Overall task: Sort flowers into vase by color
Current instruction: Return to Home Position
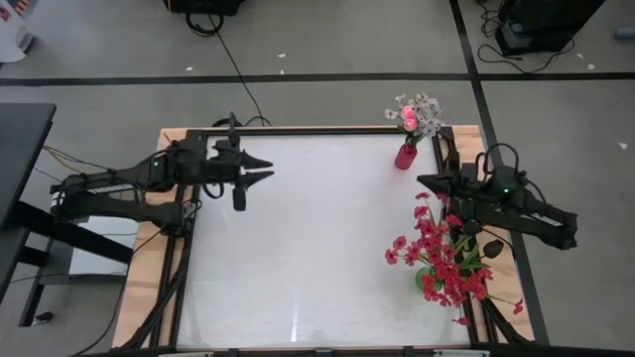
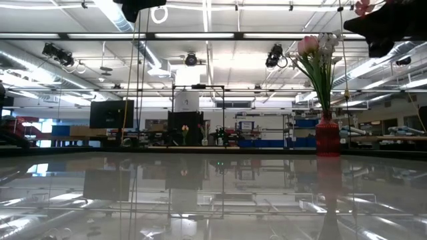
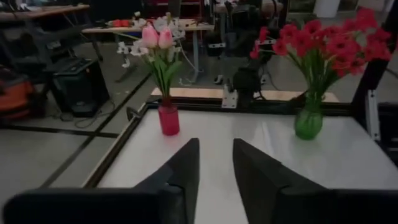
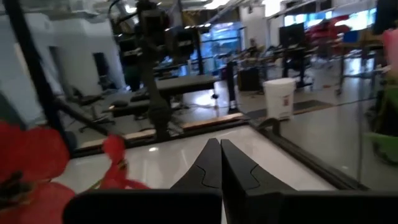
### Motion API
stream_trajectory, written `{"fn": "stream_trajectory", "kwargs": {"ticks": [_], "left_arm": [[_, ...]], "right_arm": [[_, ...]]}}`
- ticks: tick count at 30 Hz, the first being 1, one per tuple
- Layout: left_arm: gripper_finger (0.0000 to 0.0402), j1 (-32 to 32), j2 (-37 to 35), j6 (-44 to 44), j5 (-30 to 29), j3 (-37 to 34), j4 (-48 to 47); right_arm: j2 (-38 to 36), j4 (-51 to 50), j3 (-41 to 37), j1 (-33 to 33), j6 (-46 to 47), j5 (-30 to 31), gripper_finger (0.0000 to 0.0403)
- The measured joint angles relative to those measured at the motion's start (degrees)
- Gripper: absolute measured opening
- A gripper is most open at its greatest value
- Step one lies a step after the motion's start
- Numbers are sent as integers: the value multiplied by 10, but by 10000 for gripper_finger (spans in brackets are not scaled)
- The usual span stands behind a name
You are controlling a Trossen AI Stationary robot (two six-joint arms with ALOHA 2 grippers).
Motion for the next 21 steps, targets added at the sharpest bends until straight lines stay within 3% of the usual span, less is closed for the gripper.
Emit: {"fn": "stream_trajectory", "kwargs": {"ticks": [5,10,14,21], "left_arm": [[54,5,-3,9,-8,-13,8],[12,10,-16,-39,-8,-109,83],[5,8,-20,-56,-6,-188,185],[5,12,-66,-97,-11,-304,255]], "right_arm": [[0,-19,0,0,-2,-27,0],[0,-11,-16,0,24,-35,0],[0,-9,-46,0,49,-42,0],[0,63,-105,1,73,-67,0]]}}
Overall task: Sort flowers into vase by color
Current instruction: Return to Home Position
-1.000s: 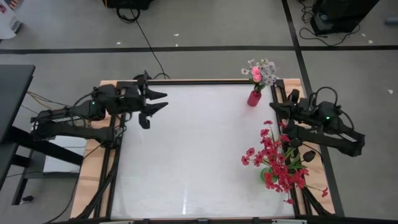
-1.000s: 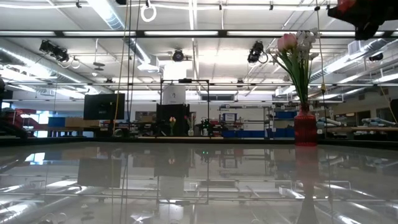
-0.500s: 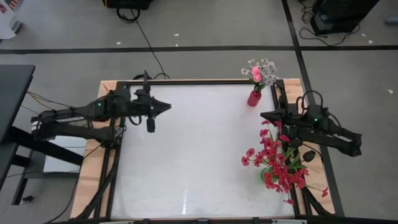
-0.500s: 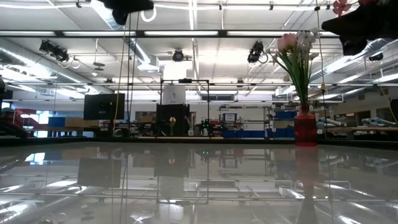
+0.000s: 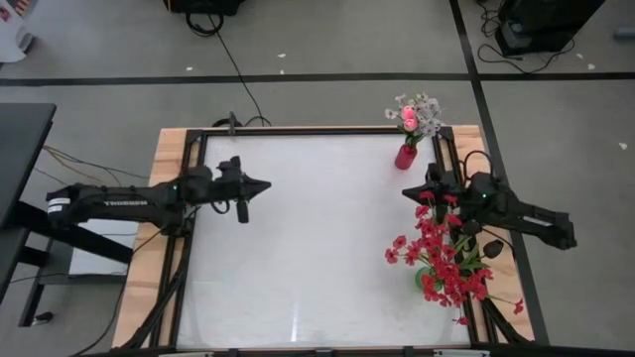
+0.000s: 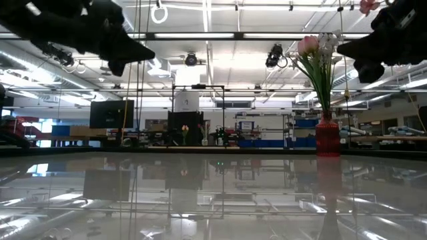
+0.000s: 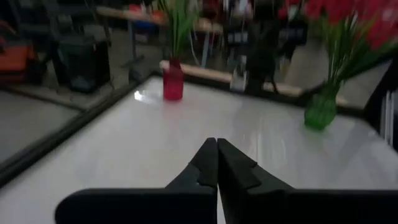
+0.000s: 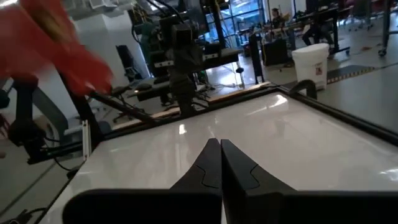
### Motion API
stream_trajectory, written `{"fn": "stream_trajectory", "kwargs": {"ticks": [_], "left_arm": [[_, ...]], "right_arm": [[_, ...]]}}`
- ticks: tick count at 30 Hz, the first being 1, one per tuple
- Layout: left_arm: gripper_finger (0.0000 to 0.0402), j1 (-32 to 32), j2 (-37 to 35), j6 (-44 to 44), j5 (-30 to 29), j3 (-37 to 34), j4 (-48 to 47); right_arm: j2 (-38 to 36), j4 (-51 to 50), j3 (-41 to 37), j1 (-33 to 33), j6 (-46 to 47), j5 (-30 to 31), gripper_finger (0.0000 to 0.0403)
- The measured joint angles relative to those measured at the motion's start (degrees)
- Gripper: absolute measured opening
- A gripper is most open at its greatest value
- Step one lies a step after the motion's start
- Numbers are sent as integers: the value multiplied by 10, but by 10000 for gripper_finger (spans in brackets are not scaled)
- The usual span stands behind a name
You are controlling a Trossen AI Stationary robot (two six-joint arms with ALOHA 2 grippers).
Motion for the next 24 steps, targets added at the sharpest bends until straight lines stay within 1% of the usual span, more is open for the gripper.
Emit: {"fn": "stream_trajectory", "kwargs": {"ticks": [2,4,7,10,11,16,19,22,24], "left_arm": [[5,0,-24,-14,-9,-32,46],[5,0,-51,-25,-17,-59,73],[5,0,-94,-33,-27,-86,79],[5,0,-130,-40,-27,-105,77],[5,0,-140,-44,-27,-112,76],[5,-1,-167,-62,-27,-146,76],[5,-1,-169,-67,-27,-167,88],[5,-1,-171,-86,-27,-169,93],[5,-6,-184,-94,-25,-168,92]], "right_arm": [[0,20,-17,1,9,-1,0],[0,39,-33,4,22,-5,0],[0,74,-57,12,42,-17,0],[1,80,-73,27,45,-24,0],[3,83,-75,33,45,-19,0],[24,94,-84,68,30,59,0],[34,101,-88,85,26,79,0],[37,101,-88,94,26,92,0],[36,101,-88,95,26,106,0]]}}
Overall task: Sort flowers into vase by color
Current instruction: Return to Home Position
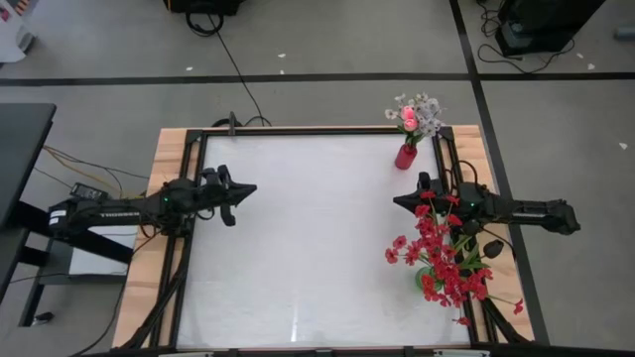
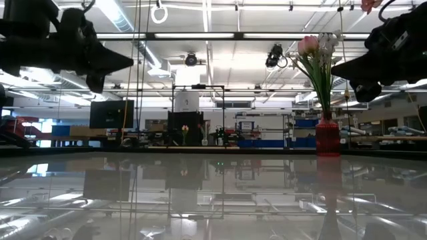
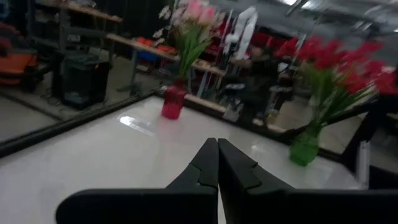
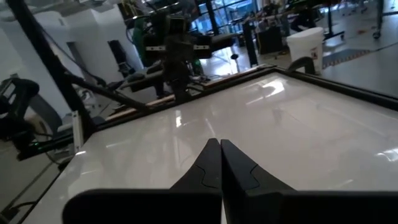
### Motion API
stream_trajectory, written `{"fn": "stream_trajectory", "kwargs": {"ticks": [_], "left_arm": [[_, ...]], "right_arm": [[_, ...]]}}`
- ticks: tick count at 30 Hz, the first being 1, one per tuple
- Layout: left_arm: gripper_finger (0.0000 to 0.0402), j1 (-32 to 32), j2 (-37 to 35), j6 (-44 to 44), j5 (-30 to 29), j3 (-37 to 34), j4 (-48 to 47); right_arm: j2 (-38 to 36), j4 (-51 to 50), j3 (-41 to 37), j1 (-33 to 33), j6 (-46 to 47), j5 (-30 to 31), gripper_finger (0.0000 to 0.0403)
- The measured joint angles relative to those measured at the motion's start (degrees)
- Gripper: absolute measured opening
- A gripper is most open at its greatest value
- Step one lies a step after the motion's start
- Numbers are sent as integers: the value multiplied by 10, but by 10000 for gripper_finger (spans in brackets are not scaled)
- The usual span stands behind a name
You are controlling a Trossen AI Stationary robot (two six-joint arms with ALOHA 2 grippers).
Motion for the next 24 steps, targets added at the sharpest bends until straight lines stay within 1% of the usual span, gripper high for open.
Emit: {"fn": "stream_trajectory", "kwargs": {"ticks": [3,8,14,18,20,24], "left_arm": [[4,-10,-29,8,1,9,-26],[4,-11,-102,13,-4,13,-156],[4,-11,-182,27,-7,13,-226],[4,-11,-227,36,-16,14,-296],[4,-11,-239,39,-18,14,-305],[4,-11,-236,48,-19,14,-306]], "right_arm": [[0,3,0,0,0,7,1],[0,5,0,0,16,4,1],[0,13,0,0,10,-14,2],[0,8,0,0,4,-14,2],[0,8,0,0,4,-14,2],[0,3,0,5,-10,-6,3]]}}
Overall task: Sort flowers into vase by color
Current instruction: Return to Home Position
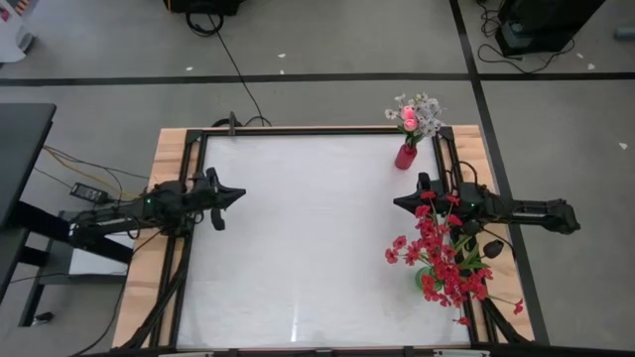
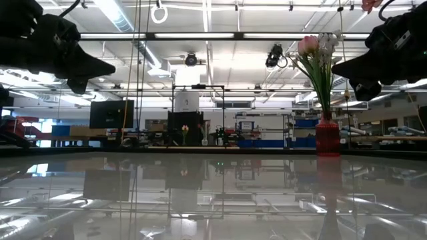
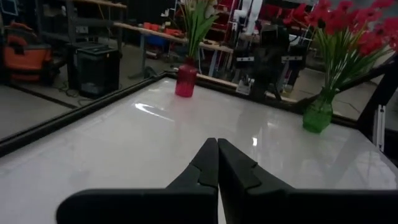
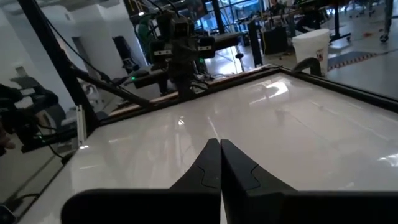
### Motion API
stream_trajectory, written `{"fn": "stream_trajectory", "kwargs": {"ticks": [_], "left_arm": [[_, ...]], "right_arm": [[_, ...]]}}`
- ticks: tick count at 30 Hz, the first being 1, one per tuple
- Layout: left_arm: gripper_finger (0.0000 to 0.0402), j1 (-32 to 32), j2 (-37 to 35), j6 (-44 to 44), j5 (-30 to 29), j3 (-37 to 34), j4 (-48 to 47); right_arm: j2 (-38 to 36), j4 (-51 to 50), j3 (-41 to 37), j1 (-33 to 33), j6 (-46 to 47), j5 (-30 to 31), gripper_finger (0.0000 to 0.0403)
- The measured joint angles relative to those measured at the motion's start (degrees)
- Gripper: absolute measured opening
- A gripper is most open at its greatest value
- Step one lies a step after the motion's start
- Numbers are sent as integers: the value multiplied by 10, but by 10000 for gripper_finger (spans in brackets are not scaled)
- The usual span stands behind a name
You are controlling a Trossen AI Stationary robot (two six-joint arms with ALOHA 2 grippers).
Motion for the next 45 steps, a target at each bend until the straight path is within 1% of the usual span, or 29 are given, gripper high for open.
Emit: {"fn": "stream_trajectory", "kwargs": {"ticks": [3,6,7,13,16,23,45], "left_arm": [[4,-1,-1,3,0,-7,13],[4,-6,5,5,5,-46,81],[4,-10,10,9,6,-47,88],[4,-10,12,30,-5,-47,89],[4,-10,12,31,-19,-47,92],[4,-10,12,27,-23,-47,92],[4,-10,12,26,-23,-48,92]], "right_arm": [[0,-4,0,4,-14,3,3],[1,-7,0,7,-26,-6,3],[1,-7,0,7,-27,-6,3],[2,-7,0,9,-26,-8,5],[4,-7,0,8,-11,-6,14],[4,-2,0,8,9,-8,37],[4,1,0,8,12,-8,40]]}}
